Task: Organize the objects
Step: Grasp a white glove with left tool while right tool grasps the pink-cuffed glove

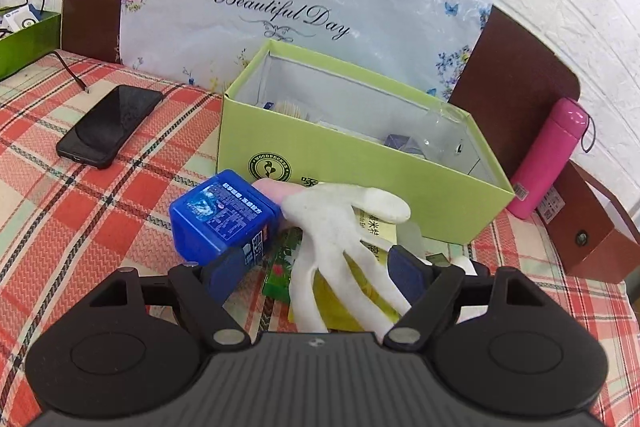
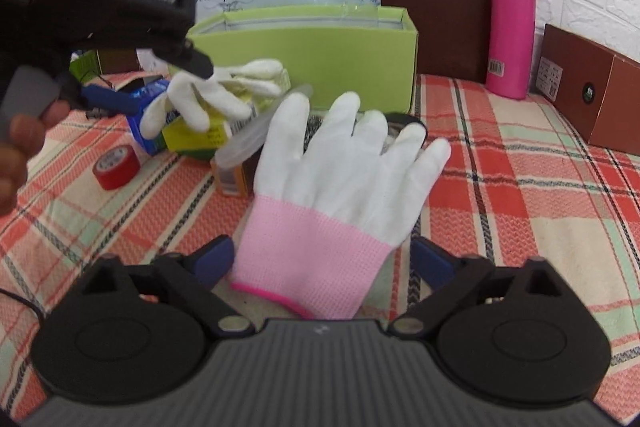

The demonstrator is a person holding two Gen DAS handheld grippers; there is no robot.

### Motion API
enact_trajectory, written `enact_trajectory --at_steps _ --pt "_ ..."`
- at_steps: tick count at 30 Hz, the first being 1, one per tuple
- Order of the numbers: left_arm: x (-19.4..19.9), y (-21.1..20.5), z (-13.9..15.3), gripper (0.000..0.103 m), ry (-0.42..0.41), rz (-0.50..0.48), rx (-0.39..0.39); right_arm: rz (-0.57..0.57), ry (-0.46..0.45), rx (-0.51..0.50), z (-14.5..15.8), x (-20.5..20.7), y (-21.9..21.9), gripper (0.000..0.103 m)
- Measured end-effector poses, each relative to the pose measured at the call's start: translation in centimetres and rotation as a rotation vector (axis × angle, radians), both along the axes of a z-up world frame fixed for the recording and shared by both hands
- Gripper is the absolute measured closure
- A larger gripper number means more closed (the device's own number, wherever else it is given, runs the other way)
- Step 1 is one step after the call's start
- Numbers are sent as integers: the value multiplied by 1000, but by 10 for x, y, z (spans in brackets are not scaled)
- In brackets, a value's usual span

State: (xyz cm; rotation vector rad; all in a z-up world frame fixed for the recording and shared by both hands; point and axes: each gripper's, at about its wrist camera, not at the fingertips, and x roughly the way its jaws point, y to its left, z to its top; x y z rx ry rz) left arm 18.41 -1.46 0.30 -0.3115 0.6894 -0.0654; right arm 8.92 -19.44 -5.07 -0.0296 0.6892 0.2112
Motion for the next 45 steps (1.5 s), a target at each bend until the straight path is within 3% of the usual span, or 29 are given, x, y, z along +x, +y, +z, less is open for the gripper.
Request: enact_trajectory --at_steps 1,2,3,6,8,9,10,12,16,21,24,26,28,29,30,31,37,45 --pt "3 0 -1 27 6 -3 -1 0 8 8 0 0 -1 32" --pt "6 0 -2 32 13 -5 -3 0 5 9 1 -2 -2 43" --pt "8 0 -3 41 25 -10 -10 2 2 6 2 -4 -3 61" --pt "14 2 -5 65 58 -35 -71 15 1 31 9 -7 -9 85" --pt "15 0 -4 70 62 -50 -63 28 -7 38 13 -11 -11 88" --pt "14 -2 -4 88 63 -57 -52 39 -15 37 16 -14 -12 89" --pt "13 -1 -4 95 68 -68 -58 50 -23 37 19 -17 -12 89" --pt "5 3 -1 96 65 -98 -92 71 -36 40 25 -24 -14 89" --pt "-35 7 13 96 37 -231 -51 129 -32 67 39 -39 -22 89" --pt "-88 9 8 96 98 -443 -8 210 37 78 43 -57 -32 89" --pt "-114 8 -8 96 146 -506 20 243 86 37 37 -72 -33 89" --pt "-125 7 -20 92 166 -510 24 250 125 21 30 -79 -32 87" --pt "-128 6 -28 70 185 -487 44 242 140 8 25 -83 -31 78" --pt "-129 7 -30 63 191 -463 48 235 139 6 25 -84 -31 64" --pt "-128 9 -29 50 192 -435 40 224 126 6 26 -85 -31 50" --pt "-128 10 -27 42 180 -408 26 212 106 6 28 -87 -31 45" --pt "-111 2 -13 38 111 -344 -39 174 13 -13 39 -77 -28 41" --pt "-107 -14 -28 38 163 -328 28 142 43 -57 25 -59 -24 41"
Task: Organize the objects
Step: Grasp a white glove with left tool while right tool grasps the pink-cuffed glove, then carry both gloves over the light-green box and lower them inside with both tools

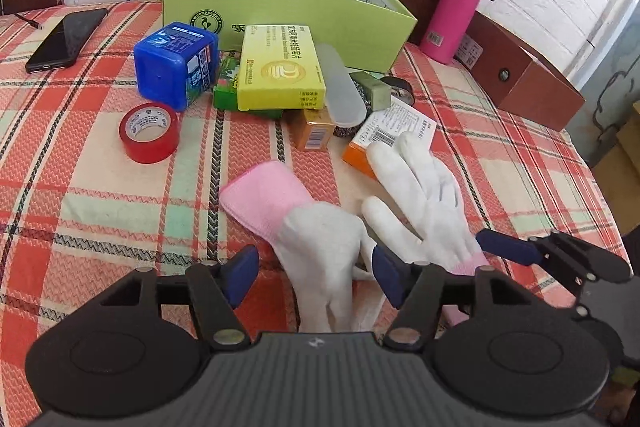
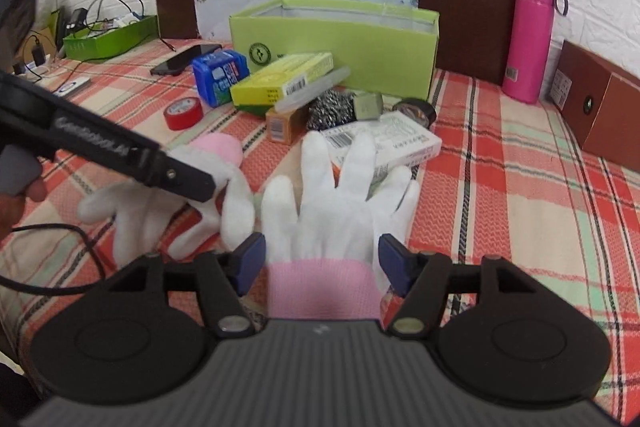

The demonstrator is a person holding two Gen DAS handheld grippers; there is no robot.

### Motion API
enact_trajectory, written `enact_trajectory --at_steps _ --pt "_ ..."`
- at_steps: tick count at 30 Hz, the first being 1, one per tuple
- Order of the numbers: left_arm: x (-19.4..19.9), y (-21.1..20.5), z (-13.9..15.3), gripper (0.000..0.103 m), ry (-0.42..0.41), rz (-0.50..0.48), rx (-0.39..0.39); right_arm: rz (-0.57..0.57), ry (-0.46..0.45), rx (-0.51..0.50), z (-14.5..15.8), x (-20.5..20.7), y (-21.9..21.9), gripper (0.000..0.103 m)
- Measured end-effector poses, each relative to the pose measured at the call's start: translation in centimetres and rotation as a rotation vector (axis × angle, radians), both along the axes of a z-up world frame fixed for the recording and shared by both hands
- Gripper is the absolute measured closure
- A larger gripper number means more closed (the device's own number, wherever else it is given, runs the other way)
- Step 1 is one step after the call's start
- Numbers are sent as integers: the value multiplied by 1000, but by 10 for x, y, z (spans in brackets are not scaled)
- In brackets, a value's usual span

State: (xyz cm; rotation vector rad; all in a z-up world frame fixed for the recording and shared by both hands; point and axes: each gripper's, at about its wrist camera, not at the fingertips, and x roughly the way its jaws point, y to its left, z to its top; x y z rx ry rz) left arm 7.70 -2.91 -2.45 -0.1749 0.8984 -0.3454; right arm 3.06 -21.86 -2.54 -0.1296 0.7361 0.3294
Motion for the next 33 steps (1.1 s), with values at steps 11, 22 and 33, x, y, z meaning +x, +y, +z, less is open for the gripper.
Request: enact_trajectory --at_steps 11,22,33 --pt "13 3 -8 46 40 53 -56 2 30 24 -10 7 0 62" --pt "10 7 -4 97 22 25 -72 39 7 119 13 2 0 95" --pt "11 13 62 97 -154 -36 -87 76 -147 193 76 18 1 95"
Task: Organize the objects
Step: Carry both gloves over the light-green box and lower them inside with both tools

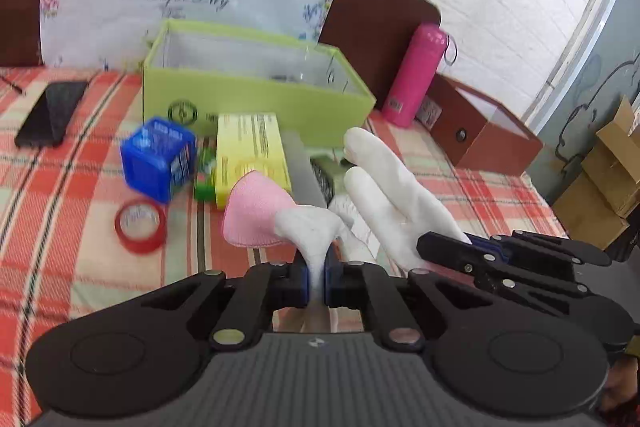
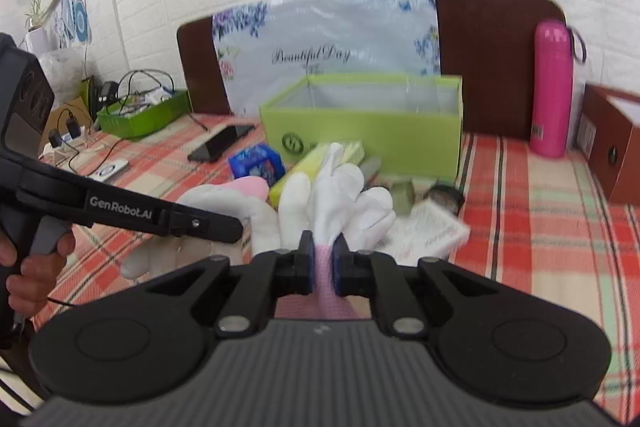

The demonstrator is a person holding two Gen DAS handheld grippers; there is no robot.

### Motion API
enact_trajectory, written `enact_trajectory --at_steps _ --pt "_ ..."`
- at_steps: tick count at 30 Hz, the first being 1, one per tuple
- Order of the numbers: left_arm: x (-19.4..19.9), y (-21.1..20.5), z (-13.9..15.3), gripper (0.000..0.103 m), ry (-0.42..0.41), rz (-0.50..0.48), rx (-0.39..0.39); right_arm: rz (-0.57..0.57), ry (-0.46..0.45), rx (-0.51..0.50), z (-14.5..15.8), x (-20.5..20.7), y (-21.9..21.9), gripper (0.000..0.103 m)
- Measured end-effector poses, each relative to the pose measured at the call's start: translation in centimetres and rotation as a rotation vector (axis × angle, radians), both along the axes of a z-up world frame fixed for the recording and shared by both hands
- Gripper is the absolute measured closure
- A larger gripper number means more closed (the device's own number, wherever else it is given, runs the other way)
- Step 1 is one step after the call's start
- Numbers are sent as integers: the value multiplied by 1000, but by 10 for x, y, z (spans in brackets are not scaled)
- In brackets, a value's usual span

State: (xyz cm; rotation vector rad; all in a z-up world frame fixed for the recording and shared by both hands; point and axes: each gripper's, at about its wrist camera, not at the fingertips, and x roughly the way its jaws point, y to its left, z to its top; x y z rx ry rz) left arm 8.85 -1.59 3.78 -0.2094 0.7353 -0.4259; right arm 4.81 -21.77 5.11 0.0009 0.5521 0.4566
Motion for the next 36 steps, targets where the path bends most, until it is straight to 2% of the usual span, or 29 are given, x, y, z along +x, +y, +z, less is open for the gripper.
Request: enact_trajectory --at_steps 10,17,27,31,36 --pt "36 16 48 97 -105 44 -49 9 -152 -3 52 48 10 95" --pt "84 23 74 97 -149 68 -70 18 -211 0 70 104 23 94" --pt "174 19 79 97 -161 124 -50 17 -217 -93 52 190 45 94" --pt "209 19 67 97 -132 130 -44 22 -208 -120 33 220 51 94" --pt "243 20 40 97 -71 137 -21 27 -137 -129 2 254 54 94"
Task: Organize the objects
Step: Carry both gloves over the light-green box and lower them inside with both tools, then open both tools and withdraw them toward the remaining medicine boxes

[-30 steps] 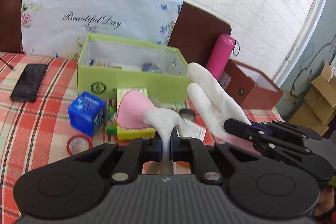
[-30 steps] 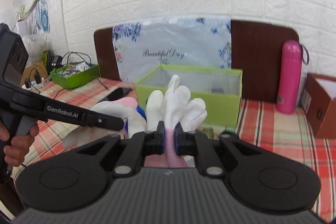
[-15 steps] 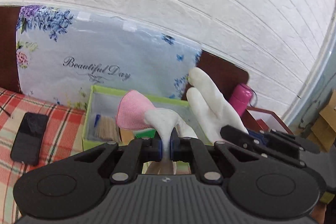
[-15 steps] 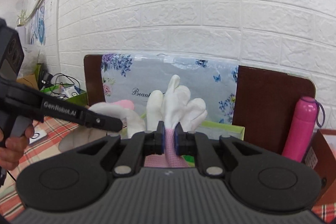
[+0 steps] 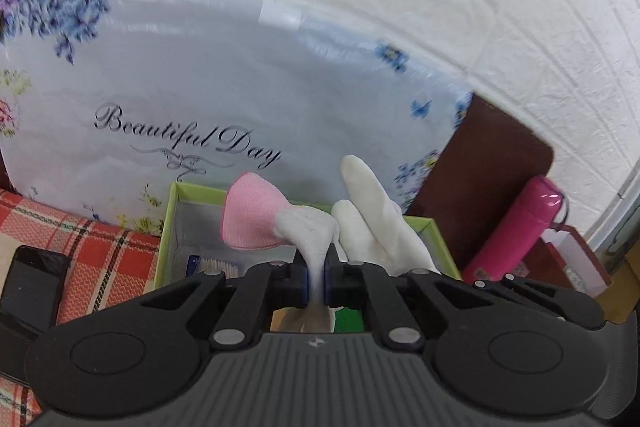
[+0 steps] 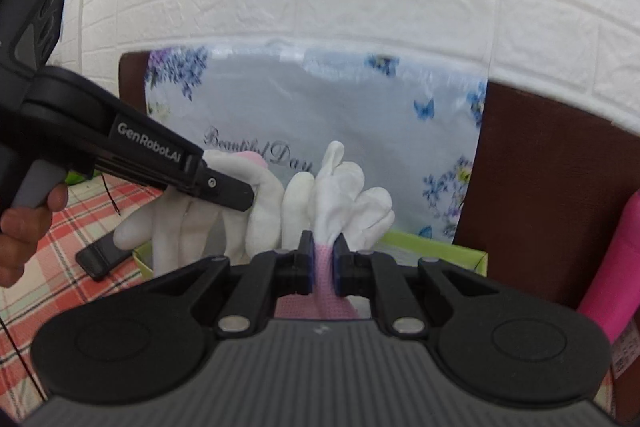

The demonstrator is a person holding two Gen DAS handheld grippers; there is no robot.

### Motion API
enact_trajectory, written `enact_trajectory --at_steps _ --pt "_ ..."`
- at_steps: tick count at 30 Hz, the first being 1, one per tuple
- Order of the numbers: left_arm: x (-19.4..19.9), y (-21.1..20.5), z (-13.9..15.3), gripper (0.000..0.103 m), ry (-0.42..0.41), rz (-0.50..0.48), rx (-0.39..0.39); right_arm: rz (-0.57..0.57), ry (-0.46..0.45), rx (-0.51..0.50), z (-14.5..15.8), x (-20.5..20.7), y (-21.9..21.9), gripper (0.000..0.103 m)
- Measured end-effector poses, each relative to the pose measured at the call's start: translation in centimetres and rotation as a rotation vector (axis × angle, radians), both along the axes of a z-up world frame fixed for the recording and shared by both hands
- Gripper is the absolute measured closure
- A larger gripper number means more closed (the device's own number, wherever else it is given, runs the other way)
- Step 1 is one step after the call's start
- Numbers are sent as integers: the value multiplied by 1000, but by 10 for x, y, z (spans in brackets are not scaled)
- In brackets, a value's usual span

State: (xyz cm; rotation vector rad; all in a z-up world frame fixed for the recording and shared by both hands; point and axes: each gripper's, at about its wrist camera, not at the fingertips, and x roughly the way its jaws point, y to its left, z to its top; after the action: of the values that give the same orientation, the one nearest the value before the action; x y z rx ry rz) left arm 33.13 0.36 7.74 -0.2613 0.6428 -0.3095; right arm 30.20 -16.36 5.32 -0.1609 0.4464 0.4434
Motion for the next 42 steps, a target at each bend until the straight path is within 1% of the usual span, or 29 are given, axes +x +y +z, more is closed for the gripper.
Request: enact_trajectory --at_steps 4,5,6,7,8,9,10,12,14,16,17,20,22,26,29,34,38,42 --pt "17 1 -25 96 21 30 39 16 57 -12 -23 17 4 92" --pt "19 1 -31 95 22 41 58 20 69 -18 -27 19 6 88" --pt "22 1 -36 91 24 45 77 23 80 -26 -31 21 7 79" --pt "24 2 -41 80 32 50 95 24 84 -31 -35 22 7 74" --pt "27 4 -45 71 42 61 106 25 86 -33 -38 22 8 60" --pt "28 5 -48 53 45 80 117 26 92 -33 -40 23 8 47" --pt "26 7 -49 38 33 98 123 25 100 -30 -42 23 8 42" --pt "21 11 -47 33 -9 115 114 13 103 -15 -43 23 6 28" --pt "19 13 -42 31 -11 116 104 -4 117 -11 -43 25 5 18" --pt "15 14 -35 31 6 123 102 -18 119 -7 -39 23 3 18" --pt "12 13 -32 31 8 126 98 -19 112 0 -35 20 1 16" --pt "-3 13 -19 30 -2 139 89 -17 66 23 -19 4 -2 2" --pt "-15 9 -10 25 -9 142 97 -21 28 22 -8 -8 -3 0" --pt "-42 0 6 25 -11 150 154 -39 -16 24 11 -35 -9 0" --pt "-65 -5 13 25 -30 150 163 -50 -33 46 23 -59 -15 0" --pt "-102 -15 18 23 -30 127 177 -67 -69 45 35 -103 -23 0" --pt "-129 -19 16 23 -33 111 165 -79 -74 68 37 -135 -30 0" --pt "-155 -17 9 23 -27 81 108 -100 -65 91 33 -165 -38 0"
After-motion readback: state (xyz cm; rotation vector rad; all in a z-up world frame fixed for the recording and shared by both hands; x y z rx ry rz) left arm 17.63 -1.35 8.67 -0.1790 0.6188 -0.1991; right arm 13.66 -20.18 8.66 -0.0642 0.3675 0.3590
